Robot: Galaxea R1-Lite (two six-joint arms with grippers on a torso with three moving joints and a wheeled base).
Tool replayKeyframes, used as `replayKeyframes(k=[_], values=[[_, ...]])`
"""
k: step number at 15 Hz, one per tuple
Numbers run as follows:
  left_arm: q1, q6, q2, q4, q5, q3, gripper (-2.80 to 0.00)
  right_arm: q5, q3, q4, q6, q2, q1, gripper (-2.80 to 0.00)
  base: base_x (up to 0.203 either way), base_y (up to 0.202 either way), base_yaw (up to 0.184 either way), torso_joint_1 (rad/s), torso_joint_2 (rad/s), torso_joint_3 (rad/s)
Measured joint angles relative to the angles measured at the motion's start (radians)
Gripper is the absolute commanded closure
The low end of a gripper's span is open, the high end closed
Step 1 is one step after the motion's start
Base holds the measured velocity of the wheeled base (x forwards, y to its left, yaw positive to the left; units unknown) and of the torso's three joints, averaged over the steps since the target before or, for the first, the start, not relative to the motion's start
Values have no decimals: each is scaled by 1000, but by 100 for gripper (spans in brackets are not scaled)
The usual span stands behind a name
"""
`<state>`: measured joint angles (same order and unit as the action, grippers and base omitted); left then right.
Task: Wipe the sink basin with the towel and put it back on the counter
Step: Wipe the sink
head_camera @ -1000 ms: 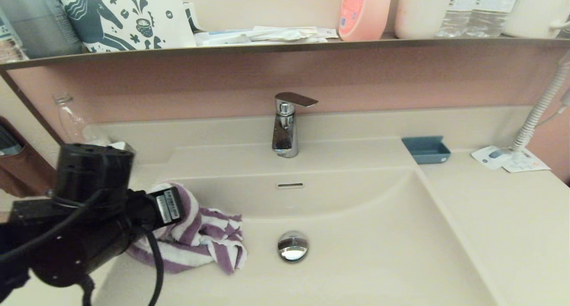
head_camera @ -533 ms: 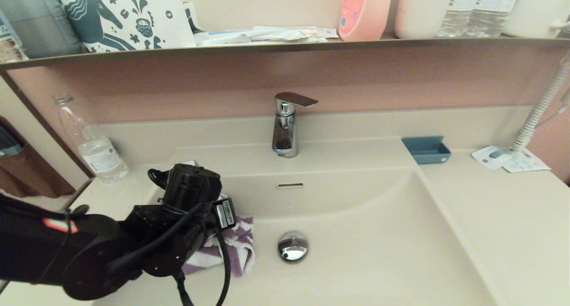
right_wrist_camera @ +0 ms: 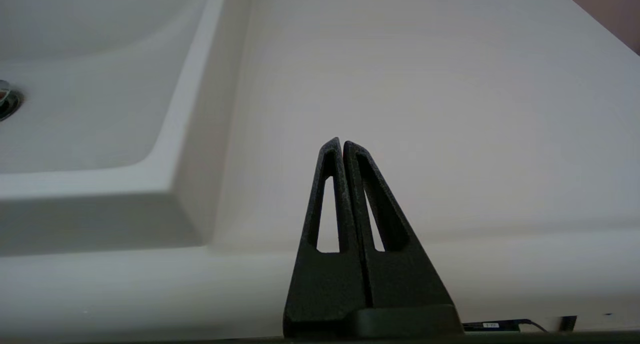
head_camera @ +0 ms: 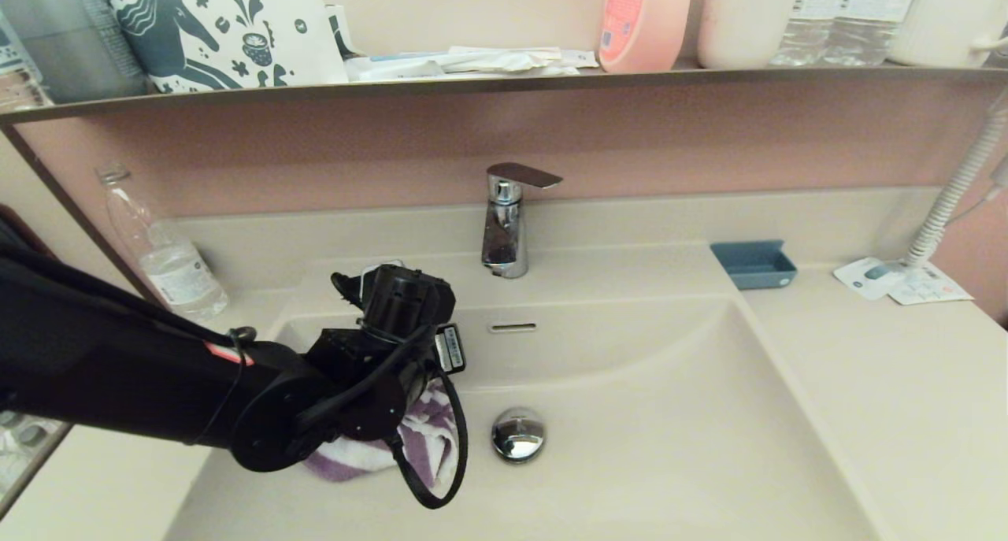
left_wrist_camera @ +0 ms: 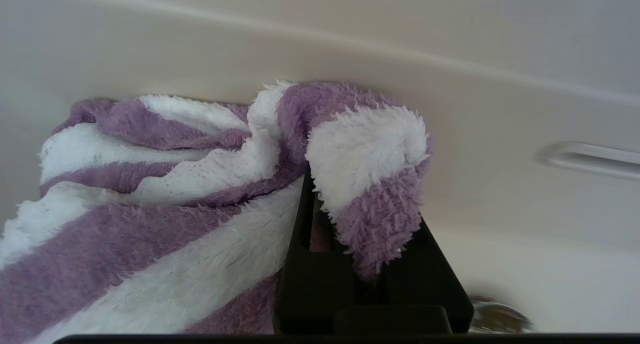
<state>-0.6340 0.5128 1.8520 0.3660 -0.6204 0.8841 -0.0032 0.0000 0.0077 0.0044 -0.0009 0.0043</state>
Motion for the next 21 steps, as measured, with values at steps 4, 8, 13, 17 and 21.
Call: replayKeyframes(k=[4,8,13,17,21], values=[[-74,1,18,-97,-22,111,0,0,0,0,0,0,0,0,0,0,0,0,0,0],[-136,4,63,-102,-61,157,0,0,0,0,0,0,0,0,0,0,0,0,0,0],[-171,5,99,-105,-83,190,0,0,0,0,0,0,0,0,0,0,0,0,0,0],[-123,-3,89,-121,-78,135,0,0,0,0,0,0,0,0,0,0,0,0,0,0],[-1,-22,26,-122,-30,54,0,0,0,0,0,0,0,0,0,0,0,0,0,0]])
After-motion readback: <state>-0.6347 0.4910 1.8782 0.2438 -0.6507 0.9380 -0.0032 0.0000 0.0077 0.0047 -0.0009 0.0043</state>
